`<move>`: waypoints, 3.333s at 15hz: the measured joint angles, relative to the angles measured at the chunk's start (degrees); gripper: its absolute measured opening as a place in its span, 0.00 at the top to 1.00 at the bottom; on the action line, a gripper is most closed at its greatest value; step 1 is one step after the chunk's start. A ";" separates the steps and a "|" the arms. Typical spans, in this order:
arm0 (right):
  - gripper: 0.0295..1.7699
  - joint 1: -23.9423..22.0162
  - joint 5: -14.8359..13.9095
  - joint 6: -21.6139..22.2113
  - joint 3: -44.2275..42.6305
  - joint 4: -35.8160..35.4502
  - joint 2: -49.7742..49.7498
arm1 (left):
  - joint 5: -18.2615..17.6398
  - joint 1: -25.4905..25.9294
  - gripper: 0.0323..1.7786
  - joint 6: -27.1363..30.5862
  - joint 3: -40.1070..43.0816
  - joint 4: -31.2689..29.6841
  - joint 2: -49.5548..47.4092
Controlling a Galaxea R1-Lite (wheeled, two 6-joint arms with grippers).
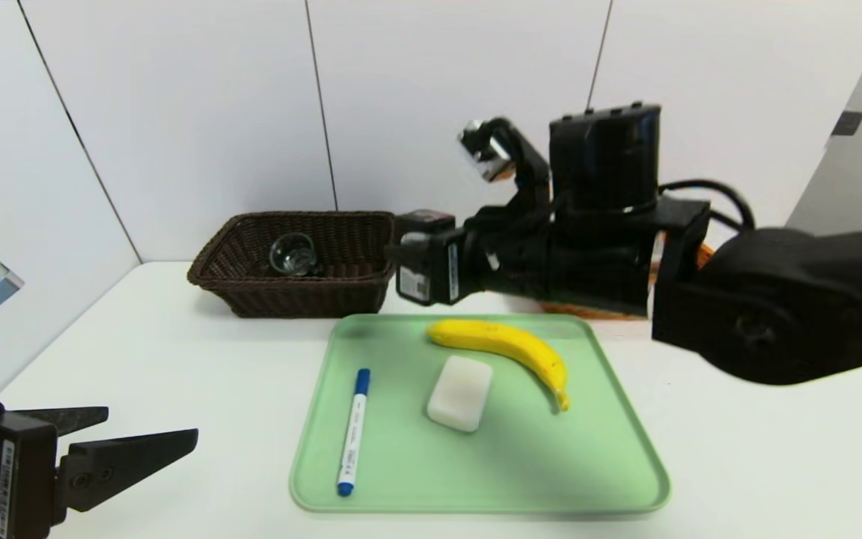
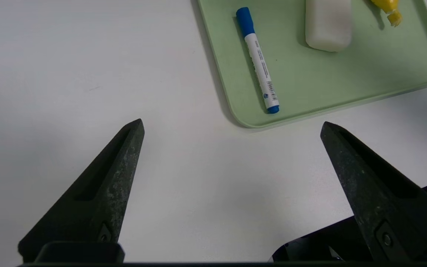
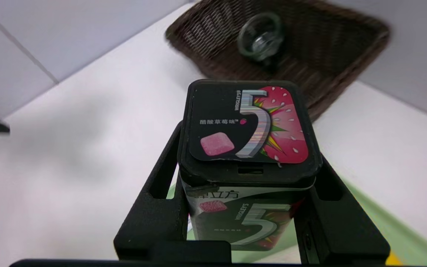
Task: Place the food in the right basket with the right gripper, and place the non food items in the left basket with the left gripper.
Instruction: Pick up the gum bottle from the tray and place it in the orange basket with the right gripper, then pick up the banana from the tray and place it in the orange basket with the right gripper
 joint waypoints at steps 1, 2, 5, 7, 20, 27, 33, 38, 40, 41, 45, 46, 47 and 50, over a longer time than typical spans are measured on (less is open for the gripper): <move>0.58 -1.93 -0.38 0.79 -4.63 5.12 -0.41 | -0.02 0.00 0.05 -0.02 0.00 0.00 0.00; 0.58 -3.83 -0.73 1.73 -8.69 9.26 -0.48 | -0.02 0.00 0.05 -0.02 0.02 -0.07 0.00; 0.58 -10.87 -3.00 4.46 -19.02 20.27 1.18 | 0.00 0.00 0.05 -0.13 -0.13 -0.38 0.28; 0.58 -16.12 -7.19 4.02 -22.94 22.77 3.80 | 0.00 0.00 0.05 -0.13 -0.33 -0.57 0.67; 0.58 -27.26 -12.78 1.67 -25.26 22.89 18.58 | -1.10 0.00 0.05 -0.41 -0.37 -2.04 1.66; 0.47 -28.27 -12.78 1.73 -25.28 22.56 23.24 | -1.00 0.16 0.05 -0.44 -0.33 -2.04 1.57; 0.24 -27.89 -12.71 1.90 -25.48 23.14 23.06 | -0.88 0.16 0.05 -0.46 -0.30 -1.97 1.30; 0.14 -24.69 -12.75 2.36 -29.81 33.28 14.30 | -0.69 0.17 0.05 -0.05 0.27 -2.06 1.02; 0.12 -22.63 -12.50 3.63 -31.98 40.36 9.67 | -0.85 0.17 0.05 -0.24 0.28 -2.72 0.99; 0.11 -21.63 -12.45 4.51 -32.48 43.09 7.50 | -0.96 0.17 0.05 -0.22 0.28 -2.76 0.94; 0.08 -19.13 -10.51 7.96 -32.98 57.65 0.22 | -1.05 0.16 0.05 -0.24 0.24 -2.76 0.46; 0.07 -18.85 -8.98 7.98 -32.45 61.95 -1.28 | -1.05 0.17 0.05 -0.28 0.24 -2.72 0.22; 0.07 -18.27 -7.98 7.55 -30.96 65.37 -2.74 | -1.07 0.17 0.05 -0.28 0.24 -2.62 -0.17; 0.06 -15.52 -7.05 3.47 -25.44 69.11 -6.29 | -1.13 0.17 0.05 -0.28 0.46 -2.04 -1.51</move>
